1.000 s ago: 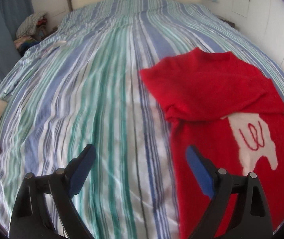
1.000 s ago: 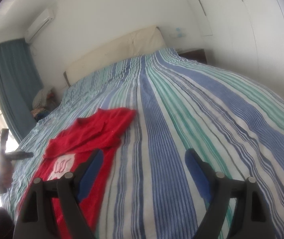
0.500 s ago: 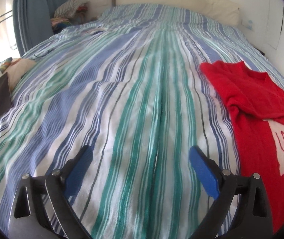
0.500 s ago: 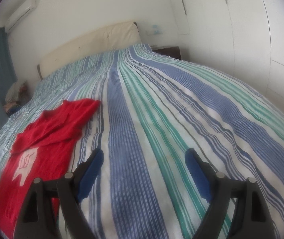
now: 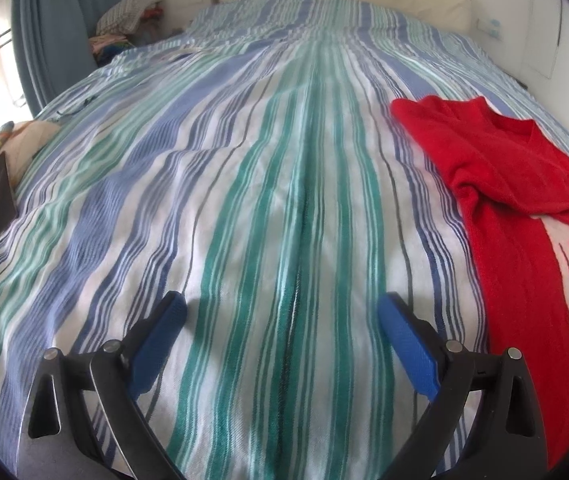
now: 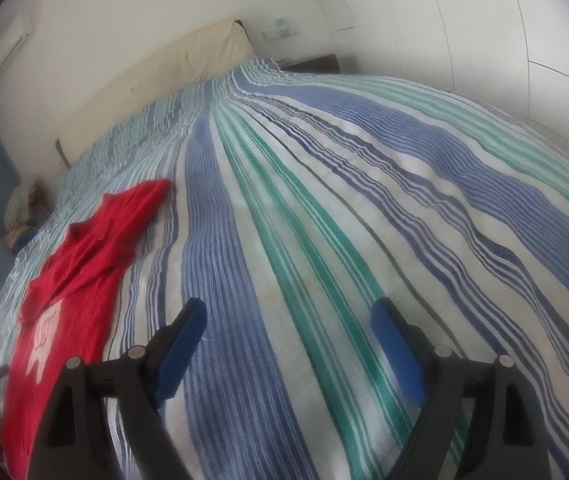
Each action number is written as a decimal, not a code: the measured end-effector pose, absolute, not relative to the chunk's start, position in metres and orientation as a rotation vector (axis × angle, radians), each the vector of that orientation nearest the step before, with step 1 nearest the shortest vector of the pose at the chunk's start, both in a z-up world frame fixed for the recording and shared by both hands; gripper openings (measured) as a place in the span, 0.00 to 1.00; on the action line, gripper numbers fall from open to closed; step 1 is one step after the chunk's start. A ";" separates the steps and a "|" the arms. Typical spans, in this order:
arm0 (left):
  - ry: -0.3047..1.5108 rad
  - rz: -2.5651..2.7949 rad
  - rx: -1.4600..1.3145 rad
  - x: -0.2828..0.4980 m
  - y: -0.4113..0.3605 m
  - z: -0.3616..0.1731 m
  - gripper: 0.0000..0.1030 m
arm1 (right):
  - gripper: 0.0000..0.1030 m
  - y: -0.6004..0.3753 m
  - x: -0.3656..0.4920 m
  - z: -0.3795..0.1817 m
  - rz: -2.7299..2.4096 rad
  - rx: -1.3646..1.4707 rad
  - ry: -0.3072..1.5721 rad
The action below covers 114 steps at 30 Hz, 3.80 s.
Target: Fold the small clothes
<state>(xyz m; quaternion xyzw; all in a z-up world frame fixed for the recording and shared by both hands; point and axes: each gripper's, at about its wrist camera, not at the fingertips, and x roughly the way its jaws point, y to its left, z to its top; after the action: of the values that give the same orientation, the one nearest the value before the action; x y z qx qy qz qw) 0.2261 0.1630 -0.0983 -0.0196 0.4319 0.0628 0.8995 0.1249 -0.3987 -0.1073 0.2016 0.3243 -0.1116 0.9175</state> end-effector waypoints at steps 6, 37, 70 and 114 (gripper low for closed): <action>0.903 0.133 -0.058 0.227 0.166 -0.100 0.96 | 0.87 -0.391 0.131 -0.111 -0.237 0.365 0.700; 0.918 0.141 -0.044 0.228 0.163 -0.103 0.98 | 0.90 -0.386 0.135 -0.114 -0.241 0.339 0.718; 0.889 -0.119 -0.093 0.281 0.098 -0.108 0.06 | 0.93 -0.382 0.139 -0.116 -0.242 0.317 0.732; 0.958 -0.014 -0.156 0.102 0.124 -0.082 0.89 | 0.94 -0.339 0.114 -0.085 -0.152 0.186 0.614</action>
<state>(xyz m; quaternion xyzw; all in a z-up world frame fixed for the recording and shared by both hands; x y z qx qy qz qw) 0.1019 0.1239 -0.0820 -0.0748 0.4603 -0.0066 0.8846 0.1143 -0.3393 -0.0852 0.0914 0.3014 -0.0744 0.9462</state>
